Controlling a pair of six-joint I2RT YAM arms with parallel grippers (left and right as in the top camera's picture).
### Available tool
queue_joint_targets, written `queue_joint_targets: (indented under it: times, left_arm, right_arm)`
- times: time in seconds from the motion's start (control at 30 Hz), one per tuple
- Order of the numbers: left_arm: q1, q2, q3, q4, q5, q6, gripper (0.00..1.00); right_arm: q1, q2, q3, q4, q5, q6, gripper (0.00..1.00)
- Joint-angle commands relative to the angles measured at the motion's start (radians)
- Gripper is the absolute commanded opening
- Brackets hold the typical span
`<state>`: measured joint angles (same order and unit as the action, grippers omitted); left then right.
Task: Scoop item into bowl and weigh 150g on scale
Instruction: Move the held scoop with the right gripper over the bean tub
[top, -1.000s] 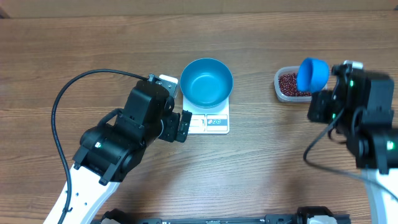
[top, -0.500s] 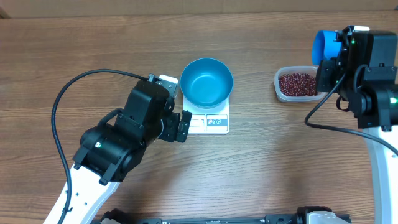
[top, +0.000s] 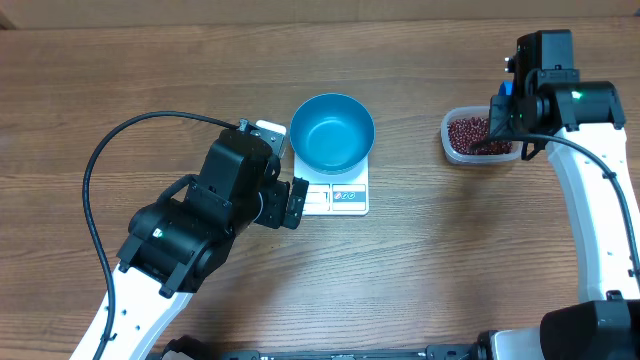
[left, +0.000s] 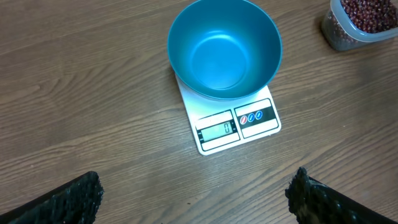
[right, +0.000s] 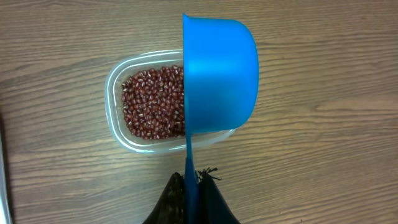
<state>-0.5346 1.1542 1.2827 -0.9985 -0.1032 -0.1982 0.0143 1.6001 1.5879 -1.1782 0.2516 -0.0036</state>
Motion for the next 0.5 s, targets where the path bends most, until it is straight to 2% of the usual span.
queue_joint_targets:
  times: [0.0, 0.4, 0.47]
  left_arm:
    - [0.006, -0.002, -0.003, 0.004, 0.011, 0.027, 0.99]
    - [0.006, -0.002, -0.003, 0.012, 0.028, 0.025, 0.99]
    - [0.006, -0.005, 0.000, -0.011, 0.081, 0.015, 0.99]
  right_arm:
    - [-0.004, -0.010, 0.024, 0.014, 0.021, -0.005, 0.04]
    - [-0.005, -0.010, 0.024, -0.011, 0.018, -0.005, 0.04]
    - [-0.005, -0.010, 0.024, -0.014, 0.018, -0.005, 0.04]
